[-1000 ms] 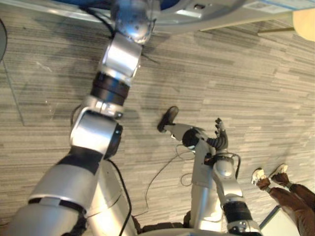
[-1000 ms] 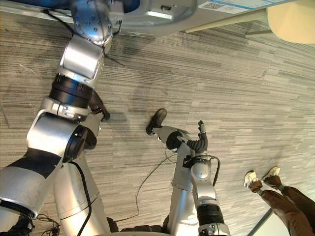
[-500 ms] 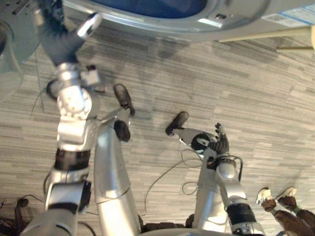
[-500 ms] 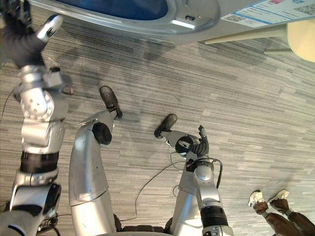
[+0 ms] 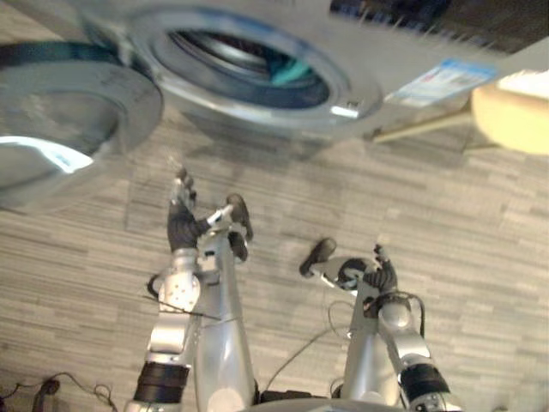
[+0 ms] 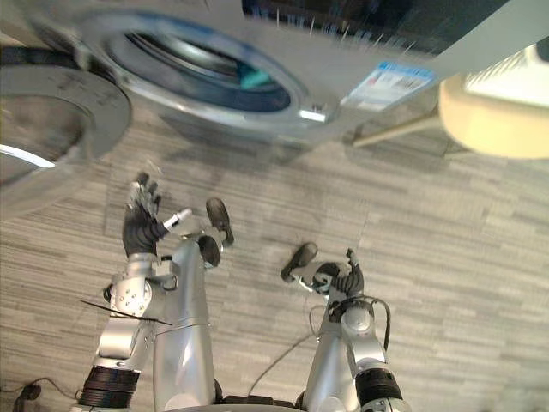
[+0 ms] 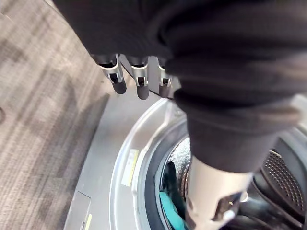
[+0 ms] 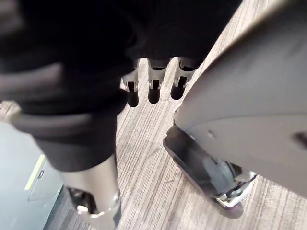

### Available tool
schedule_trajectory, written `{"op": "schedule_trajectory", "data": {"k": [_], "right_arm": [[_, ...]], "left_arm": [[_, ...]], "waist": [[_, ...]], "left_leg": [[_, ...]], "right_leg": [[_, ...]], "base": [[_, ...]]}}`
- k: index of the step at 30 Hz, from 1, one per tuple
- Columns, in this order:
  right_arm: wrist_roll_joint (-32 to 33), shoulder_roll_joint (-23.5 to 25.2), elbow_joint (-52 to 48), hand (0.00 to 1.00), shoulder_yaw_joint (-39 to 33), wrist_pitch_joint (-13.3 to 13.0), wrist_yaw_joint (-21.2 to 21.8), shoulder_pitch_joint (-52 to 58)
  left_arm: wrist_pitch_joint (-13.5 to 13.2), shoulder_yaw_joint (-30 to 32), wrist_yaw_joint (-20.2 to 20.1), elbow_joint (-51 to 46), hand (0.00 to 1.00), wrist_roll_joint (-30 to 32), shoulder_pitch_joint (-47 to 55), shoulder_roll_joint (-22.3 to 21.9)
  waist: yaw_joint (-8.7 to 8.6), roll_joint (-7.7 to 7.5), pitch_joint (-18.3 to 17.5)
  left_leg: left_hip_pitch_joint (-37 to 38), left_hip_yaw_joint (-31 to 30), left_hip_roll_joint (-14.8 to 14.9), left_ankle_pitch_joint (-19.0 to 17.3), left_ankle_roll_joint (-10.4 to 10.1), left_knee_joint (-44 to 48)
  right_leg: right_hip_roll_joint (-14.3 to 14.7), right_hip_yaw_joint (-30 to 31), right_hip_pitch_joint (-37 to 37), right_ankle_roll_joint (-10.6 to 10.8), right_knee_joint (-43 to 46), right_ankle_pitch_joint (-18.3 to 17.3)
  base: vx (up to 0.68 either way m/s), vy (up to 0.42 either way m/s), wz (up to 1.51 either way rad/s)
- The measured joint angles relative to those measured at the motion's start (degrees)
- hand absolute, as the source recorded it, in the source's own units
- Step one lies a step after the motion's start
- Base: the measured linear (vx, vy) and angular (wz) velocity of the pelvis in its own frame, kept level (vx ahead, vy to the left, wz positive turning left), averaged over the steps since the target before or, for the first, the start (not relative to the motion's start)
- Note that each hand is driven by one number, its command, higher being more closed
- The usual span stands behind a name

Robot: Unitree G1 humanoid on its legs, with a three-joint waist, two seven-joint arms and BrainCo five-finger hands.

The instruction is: Pick up the laundry basket with both hands and put the clothes into the washing machine.

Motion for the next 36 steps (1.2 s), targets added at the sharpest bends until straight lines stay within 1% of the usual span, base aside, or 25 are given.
{"op": "schedule_trajectory", "data": {"k": [1, 3, 5, 7, 8, 9, 10, 11, 13, 14, 15, 17, 18, 22, 26, 27, 28, 29, 30, 31, 32, 33, 34, 35, 36], "right_arm": [[0.0, 0.0, 2.6, 0.00, 0.9, -0.1, 0.1, 0.8], [0.0, 0.0, 5.1, 0.00, 1.7, -0.3, 1.1, 2.7], [0.0, -0.2, 7.1, 0.00, 3.0, -0.5, 1.6, 6.1], [0.0, -0.3, 9.6, 0.00, 3.6, -0.9, 2.4, 6.6], [0.0, -0.6, 11.3, 0.00, 3.4, -1.1, 2.4, 6.4], [0.0, -1.1, 13.9, 0.00, 2.7, -1.2, 2.4, 6.1], [0.0, -1.2, 15.1, 0.00, 2.2, -1.2, 2.5, 5.9], [0.1, -1.3, 17.7, 0.00, 0.8, -1.1, 3.2, 5.7], [0.0, -1.1, 21.1, 0.00, -0.6, -1.0, 3.7, 5.6], [0.0, -0.8, 22.2, 0.00, -1.8, -1.0, 3.9, 5.2], [0.0, -0.4, 22.4, 0.00, -3.7, -1.0, 4.1, 5.1], [0.0, -0.1, 23.4, 0.00, -5.7, -0.9, 4.6, 5.1], [0.0, 0.1, 24.4, 0.00, -6.2, -0.8, 4.6, 5.1], [-0.1, 0.5, 27.0, 0.00, -6.6, 0.4, 4.7, 5.4], [-0.1, 0.8, 27.0, 0.00, -6.6, 1.2, 4.8, 5.2], [0.0, 0.9, 26.8, 0.00, -6.6, 1.3, 4.8, 5.3], [0.1, 1.1, 25.8, 0.00, -6.7, 1.3, 4.7, 5.3], [0.1, 1.1, 24.7, 0.00, -6.7, 1.4, 4.7, 5.5], [0.8, 1.2, 22.1, 0.00, -6.7, 1.4, 4.7, 5.4], [2.4, 1.6, 19.0, 0.00, -6.6, 1.3, 4.5, 5.0], [3.2, 1.8, 17.2, 0.00, -6.6, 1.3, 4.5, 4.9], [4.3, 1.8, 14.3, 0.00, -6.7, 1.2, 4.4, 4.8], [5.0, 1.6, 12.9, 0.00, -6.7, 1.3, 4.3, 5.1], [6.0, 1.2, 10.7, 0.00, -6.7, 1.3, 3.7, 5.7], [6.9, 1.2, 8.5, 0.00, -6.9, 1.2, 3.2, 6.2]], "left_arm": [[0.1, 1.2, -0.7, 4.5, 0.00, 0.0, 1.0, -0.5], [0.5, 2.3, -0.9, 9.2, 0.00, 1.2, 3.0, -1.0], [1.0, 4.1, -1.0, 13.8, 0.00, 4.0, 6.5, -1.9], [1.1, 4.0, -1.2, 17.7, 0.00, 5.9, 8.8, -2.2], [1.3, 4.0, -1.8, 20.3, 0.00, 6.4, 8.9, -2.8], [1.4, 4.1, -2.0, 23.4, 0.00, 7.4, 8.2, -4.1], [1.5, 4.1, -2.0, 24.3, 0.00, 7.5, 8.1, -4.7], [1.6, 3.8, -2.0, 25.8, 0.00, 7.7, 8.1, -5.6], [1.7, 2.8, -2.0, 27.7, 0.00, 8.0, 8.6, -6.3], [2.0, 2.0, -1.9, 27.8, 0.00, 8.1, 8.7, -6.3], [2.3, 0.9, -1.9, 27.8, 0.00, 8.5, 8.4, -6.2], [2.3, -0.4, -1.9, 28.5, 0.00, 9.2, 8.1, -6.2], [2.3, -1.0, -1.9, 29.2, 0.00, 9.8, 8.0, -6.1], [2.6, -2.5, -1.9, 30.5, 0.00, 11.2, 8.8, -6.1], [2.9, -3.7, -2.2, 32.0, 0.00, 12.6, 10.2, -6.2], [3.2, -3.7, -2.3, 32.7, 0.00, 13.0, 10.9, -6.2], [3.5, -3.6, -2.2, 32.8, 0.00, 13.2, 11.5, -6.2], [3.5, -3.6, -2.2, 32.9, 0.00, 13.4, 11.7, -6.2], [3.6, -3.6, -2.2, 33.5, 0.00, 13.6, 11.6, -6.1], [3.8, -3.7, -2.3, 34.5, 0.00, 14.2, 11.1, -5.5], [4.1, -3.8, -2.4, 34.8, 0.00, 14.7, 10.8, -5.1], [5.0, -3.7, -2.4, 34.9, 0.00, 15.1, 10.6, -4.8], [5.1, -3.6, -2.4, 34.8, 0.00, 15.4, 10.4, -4.9], [5.0, -3.4, -2.4, 34.4, 0.00, 15.9, 9.9, -5.1], [5.1, -3.1, -2.4, 34.3, 0.00, 16.1, 9.1, -4.8]], "waist": [[-0.01, -0.09, -1.1], [-0.09, -0.06, -3.0], [0.07, -0.20, -6.4], [0.16, -0.11, -9.5], [-0.25, 0.50, -10.3], [-0.23, 0.93, -10.5], [-0.13, 1.20, -10.7], [-0.51, 1.63, -11.2], [-0.59, 2.28, -14.2], [-0.78, 2.53, -15.2], [-1.69, 2.73, -15.9], [-2.99, 3.79, -16.9], [-3.14, 4.06, -17.1], [-3.20, 3.86, -17.3], [-3.36, 3.79, -17.4], [-3.77, 3.79, -17.5], [-4.79, 3.67, -17.5], [-4.89, 3.62, -17.5], [-4.88, 3.31, -17.3], [-5.02, 2.42, -16.8], [-5.57, 1.69, -16.4], [-6.94, 1.60, -16.0], [-7.49, 1.99, -16.0], [-7.87, 2.65, -16.0], [-8.34, 1.74, -15.7]], "left_leg": [[5.9, 0.6, -1.4, 2.1, -0.5, -5.9], [13.7, 1.7, -3.2, 4.7, -1.2, -14.1], [23.3, 3.0, -4.8, 6.3, -2.0, -22.0], [26.3, 0.7, -5.3, 5.5, -1.8, -18.4], [27.2, -1.7, -5.9, 3.7, -2.0, -16.1], [29.3, -4.5, -6.8, 2.4, -3.3, -14.2], [30.3, -5.5, -7.4, 2.3, -3.5, -14.2], [32.5, -6.1, -8.4, 2.2, -3.6, -15.0], [36.9, -6.2, -9.2, 2.4, -3.8, -22.5], [41.0, -6.0, -10.4, 4.4, -3.8, -30.2], [44.6, -6.2, -12.1, 8.5, -4.0, -37.5], [48.8, -6.9, -13.4, 12.0, -3.0, -45.2], [50.5, -7.1, -14.2, 12.8, -3.0, -47.1], [54.1, -6.8, -14.6, 12.9, -2.8, -47.8], [56.3, -4.2, -14.3, 12.9, -2.7, -48.1], [56.8, -3.2, -14.1, 12.7, -2.5, -48.1], [56.9, -2.1, -13.9, 12.2, -2.5, -47.8], [56.8, -1.3, -13.9, 12.2, -2.4, -47.8], [56.0, 1.6, -13.6, 11.5, -1.6, -46.3], [54.4, 5.4, -13.2, 9.9, -0.8, -43.2], [53.4, 6.7, -13.1, 8.8, -0.8, -40.7], [52.4, 8.6, -12.0, 7.0, 0.1, -37.4], [52.6, 9.8, -11.3, 6.7, 0.5, -37.3], [52.7, 11.5, -9.5, 6.1, 1.2, -37.6], [52.4, 13.3, -9.3, 5.4, 1.4, -36.2]], "right_leg": [[0.2, -1.4, 5.4, 0.3, -4.0, 0.8], [0.6, -3.4, 12.3, 0.8, -9.3, 2.0], [1.0, -5.8, 21.3, 1.1, -16.1, 3.6], [0.9, -6.2, 24.6, 1.3, -18.4, 4.3], [0.8, -6.7, 26.6, 2.0, -19.9, 4.8], [0.7, -6.8, 29.5, 3.1, -21.7, 5.8], [0.8, -6.7, 30.9, 3.6, -22.4, 6.1], [1.5, -6.8, 33.9, 4.9, -25.0, 7.3], [3.4, -7.4, 37.3, 5.7, -33.0, 11.4], [4.4, -7.9, 39.5, 6.2, -37.6, 14.2], [4.7, -8.6, 41.4, 5.5, -41.0, 16.3], [4.6, -9.1, 43.2, 6.3, -42.8, 17.3], [4.4, -9.1, 44.0, 6.4, -42.9, 17.3], [4.0, -8.4, 46.8, 6.4, -42.7, 17.3], [4.1, -5.1, 46.8, 6.3, -42.7, 17.0], [4.3, -3.7, 46.7, 6.4, -42.7, 17.0], [4.3, -1.7, 45.9, 6.4, -42.6, 17.1], [4.3, -0.5, 44.9, 6.5, -42.3, 17.2], [4.6, 2.7, 42.1, 6.0, -41.2, 18.1], [4.3, 5.7, 38.9, 5.8, -39.8, 18.9], [3.8, 6.9, 37.6, 5.2, -39.0, 19.3], [4.3, 7.6, 37.3, 3.5, -39.9, 19.8], [4.3, 5.9, 37.5, 0.7, -40.1, 18.4], [3.4, 3.0, 36.8, -0.8, -36.3, 16.5], [0.7, 2.4, 34.8, -0.1, -26.4, 14.7]], "base": [[0.02, -0.179, 0.65], [0.04, -0.162, 0.67], [0.10, -0.118, 0.53], [0.15, -0.019, 0.14], [0.19, 0.073, 0.14], [0.15, 0.109, 0.16], [0.11, 0.152, 0.14], [0.07, 0.148, 0.13], [0.08, 0.161, 0.06], [0.09, 0.171, 0.15], [0.07, 0.143, 0.27], [0.02, 0.106, 0.30], [-0.01, 0.090, 0.14], [-0.05, 0.040, -0.02], [-0.11, 0.011, -0.31], [-0.09, 0.013, -0.36], [-0.08, 0.024, -0.43], [-0.09, 0.032, -0.79], [-0.10, 0.029, -1.31], [-0.11, 0.019, -1.41], [-0.10, 0.004, -1.21], [-0.07, 0.004, -0.78], [-0.08, -0.004, -0.87], [-0.09, -0.003, -0.87], [-0.09, -0.015, -0.77]]}}
